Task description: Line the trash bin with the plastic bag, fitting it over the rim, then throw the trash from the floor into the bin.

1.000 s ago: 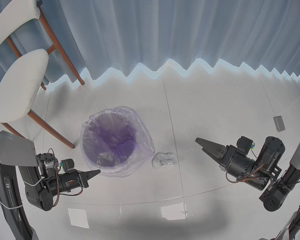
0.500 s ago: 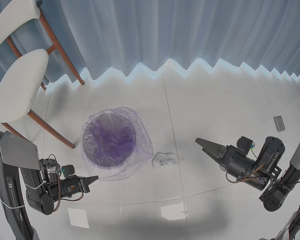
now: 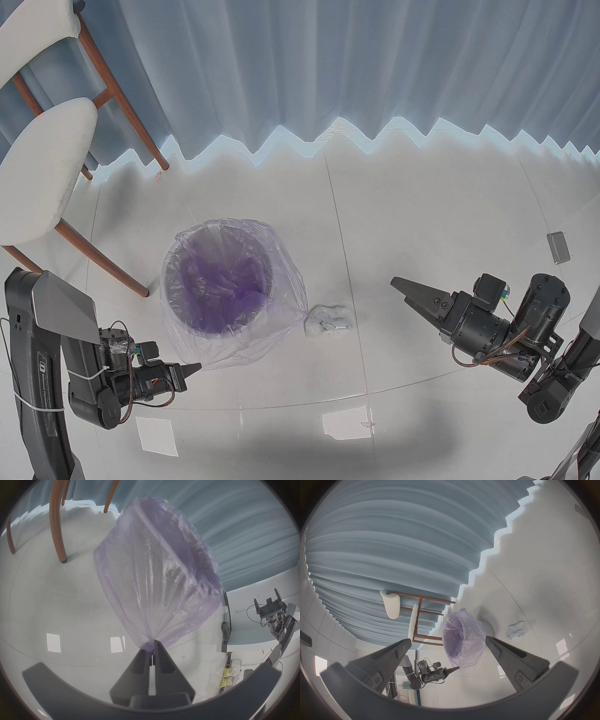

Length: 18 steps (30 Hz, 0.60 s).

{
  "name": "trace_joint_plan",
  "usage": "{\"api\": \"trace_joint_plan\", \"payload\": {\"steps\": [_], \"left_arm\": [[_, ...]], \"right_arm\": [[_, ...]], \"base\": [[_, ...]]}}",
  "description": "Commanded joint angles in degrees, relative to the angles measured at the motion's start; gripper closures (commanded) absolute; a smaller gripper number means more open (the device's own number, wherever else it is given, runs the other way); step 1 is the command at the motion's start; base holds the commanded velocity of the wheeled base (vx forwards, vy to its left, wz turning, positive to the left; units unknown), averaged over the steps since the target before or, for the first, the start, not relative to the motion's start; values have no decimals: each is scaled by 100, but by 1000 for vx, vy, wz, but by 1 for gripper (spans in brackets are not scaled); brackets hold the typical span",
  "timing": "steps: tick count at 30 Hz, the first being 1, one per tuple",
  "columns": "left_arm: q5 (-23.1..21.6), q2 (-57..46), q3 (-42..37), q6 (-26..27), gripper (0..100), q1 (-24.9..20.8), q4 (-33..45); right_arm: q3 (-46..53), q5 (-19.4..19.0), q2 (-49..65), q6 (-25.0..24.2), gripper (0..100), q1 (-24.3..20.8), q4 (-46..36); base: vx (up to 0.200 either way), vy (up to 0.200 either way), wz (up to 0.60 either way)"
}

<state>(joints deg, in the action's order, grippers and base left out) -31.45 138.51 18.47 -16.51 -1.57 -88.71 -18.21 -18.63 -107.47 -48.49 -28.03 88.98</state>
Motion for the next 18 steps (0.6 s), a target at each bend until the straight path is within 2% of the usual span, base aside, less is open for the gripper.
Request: {"api": "trace_joint_plan", "payload": {"steps": [1,18], "left_arm": [[-1,449,394,-63,100,69,3],[16,906,1291,-881,100,-45,3]], "right_arm": [[20,-1,-19,-2,0,-10,102],[28,-1,-37,7,0,-10,102]], "base": [[0,0,0],[0,0,0]]}}
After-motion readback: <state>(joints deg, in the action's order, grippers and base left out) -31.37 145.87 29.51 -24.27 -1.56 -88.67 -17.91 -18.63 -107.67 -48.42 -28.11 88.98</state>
